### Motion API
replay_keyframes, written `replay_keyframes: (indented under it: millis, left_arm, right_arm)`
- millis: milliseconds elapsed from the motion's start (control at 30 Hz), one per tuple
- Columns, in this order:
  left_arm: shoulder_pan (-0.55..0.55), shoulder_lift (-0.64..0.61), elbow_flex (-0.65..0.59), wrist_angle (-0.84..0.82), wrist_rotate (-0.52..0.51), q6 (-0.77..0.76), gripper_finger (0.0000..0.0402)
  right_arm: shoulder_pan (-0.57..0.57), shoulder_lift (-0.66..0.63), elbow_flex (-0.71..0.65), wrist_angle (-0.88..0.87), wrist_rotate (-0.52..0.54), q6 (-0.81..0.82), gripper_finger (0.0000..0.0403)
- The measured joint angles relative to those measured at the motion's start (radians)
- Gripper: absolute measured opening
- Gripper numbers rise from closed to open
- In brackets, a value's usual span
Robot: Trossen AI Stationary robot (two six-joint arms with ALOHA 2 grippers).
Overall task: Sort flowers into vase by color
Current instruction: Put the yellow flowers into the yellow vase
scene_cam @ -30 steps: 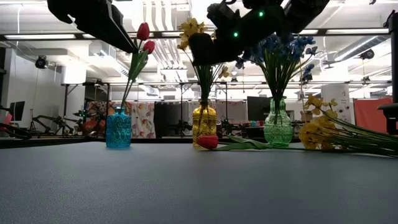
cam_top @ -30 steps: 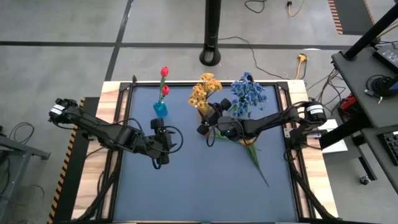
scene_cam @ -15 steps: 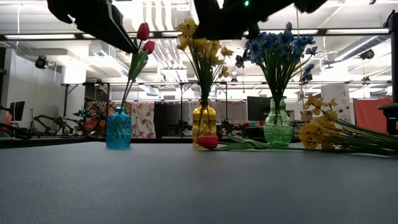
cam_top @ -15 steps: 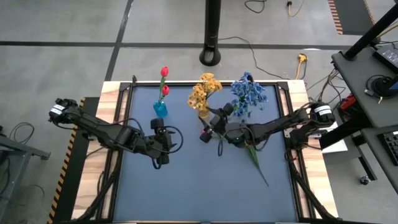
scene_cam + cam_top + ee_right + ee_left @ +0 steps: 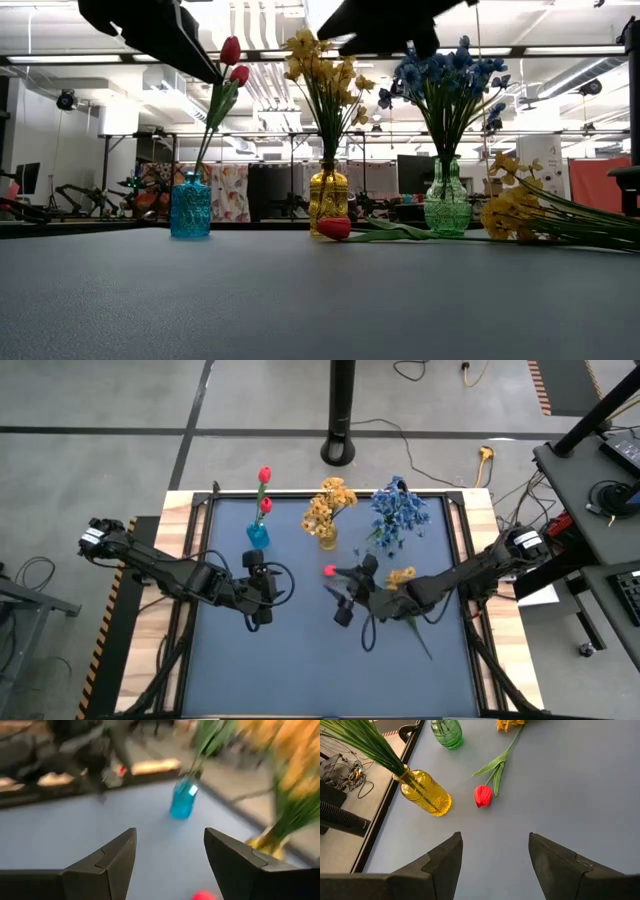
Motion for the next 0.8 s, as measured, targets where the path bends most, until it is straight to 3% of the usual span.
replay_keyframes:
  millis: [367, 600, 800]
  left_arm:
    - [0.0, 0.0, 0.0, 0.012, 0.0, 0.0, 0.021]
    - [0.0, 0.0, 0.0, 0.015, 0.0, 0.0, 0.021]
    - [0.0, 0.0, 0.0, 0.025, 0.0, 0.0, 0.021]
  right_arm:
    - [0.006, 0.005, 0.148, -0.77, -0.39, 0.668, 0.0226]
    - [0.065, 0.006, 0.157, -0.992, -0.674, 0.947, 0.0226]
    - [0.125, 0.007, 0.153, -1.257, -0.722, 1.135, 0.0226]
